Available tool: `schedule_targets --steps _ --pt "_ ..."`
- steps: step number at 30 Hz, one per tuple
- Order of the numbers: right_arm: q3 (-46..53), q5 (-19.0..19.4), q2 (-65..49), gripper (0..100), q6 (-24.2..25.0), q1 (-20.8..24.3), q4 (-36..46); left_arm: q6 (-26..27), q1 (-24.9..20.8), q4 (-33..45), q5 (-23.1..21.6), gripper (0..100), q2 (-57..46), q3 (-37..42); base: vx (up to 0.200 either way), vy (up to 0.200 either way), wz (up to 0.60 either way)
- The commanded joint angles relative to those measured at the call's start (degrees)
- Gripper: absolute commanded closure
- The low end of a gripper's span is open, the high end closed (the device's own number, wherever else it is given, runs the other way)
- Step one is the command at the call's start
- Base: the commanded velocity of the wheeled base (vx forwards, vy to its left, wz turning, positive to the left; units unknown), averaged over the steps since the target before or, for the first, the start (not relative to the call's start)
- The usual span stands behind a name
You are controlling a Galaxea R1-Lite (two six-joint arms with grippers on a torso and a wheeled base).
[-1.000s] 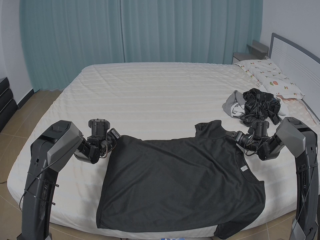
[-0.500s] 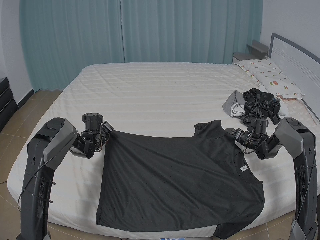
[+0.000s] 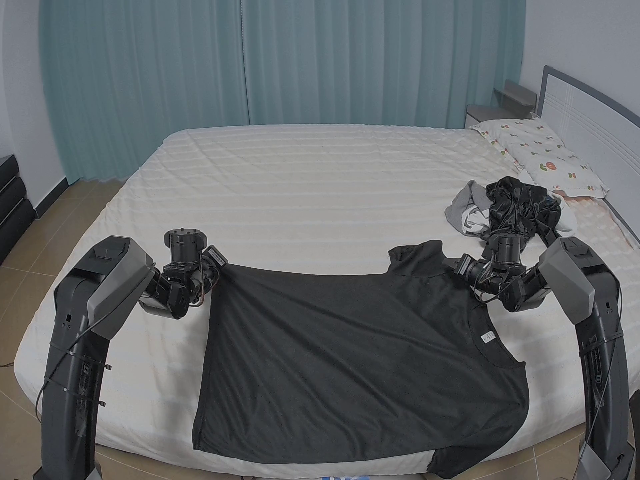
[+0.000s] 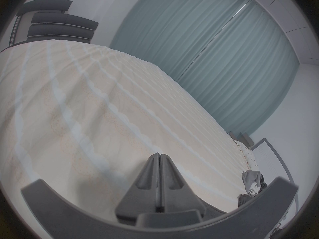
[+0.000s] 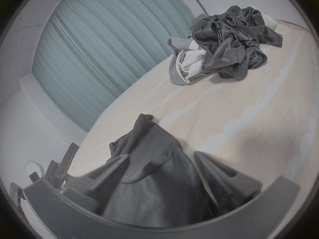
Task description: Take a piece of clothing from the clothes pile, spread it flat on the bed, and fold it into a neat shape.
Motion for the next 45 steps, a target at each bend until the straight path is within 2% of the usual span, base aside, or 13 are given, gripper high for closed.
schedule_targets --steps 1,6,11,23,24,26,27,33,39,45 --pt "-4.14 -2.78 2.38 100 -0.02 0.18 0.13 0.02 0.15 0.01 0.08 100 -0.1 0.0 0.0 0.0 0.0" --pt "-7.04 -4.45 2.91 100 0.16 -0.7 -0.57 0.02 0.15 -0.08 0.08 100 -0.1 -0.09 0.0 0.0 0.0" --pt "-10.9 -7.96 4.31 100 0.07 -1.58 -3.47 0.02 0.33 -0.34 0.25 100 -0.1 -0.17 0.0 0.0 0.0" --pt "-11.96 -9.02 7.48 100 -0.11 -1.58 -4.0 -0.07 0.24 -0.51 0.16 100 1.39 -0.79 0.0 0.0 0.0" --pt "-11.96 -9.02 7.48 0 -0.11 -1.58 -3.74 -0.15 0.15 -0.43 0.16 100 1.39 -0.79 0.0 0.0 0.0" --pt "-11.78 -9.02 7.48 0 -0.11 -1.49 -3.74 -0.24 0.15 -0.43 0.08 100 1.48 -0.79 0.0 0.0 0.0" --pt "-11.34 -8.93 7.48 0 -0.11 -1.22 -4.09 -0.24 0.06 -0.51 0.16 0 1.48 -0.79 0.0 0.0 0.0" --pt "-8.97 -9.02 6.33 0 -0.02 -1.31 -4.62 -0.07 0.06 -0.51 0.16 0 1.3 -0.7 0.0 0.0 0.0" --pt "-1.5 -8.93 0.44 0 -0.02 -2.1 -8.22 -0.07 0.68 -0.43 0.69 0 -1.16 1.5 0.0 0.0 0.0" --pt "12.56 -8.75 -9.22 0 -0.11 -3.6 -13.05 -0.5 1.82 -3.85 -0.45 0 -10.65 15.38 0.0 0.0 0.0"
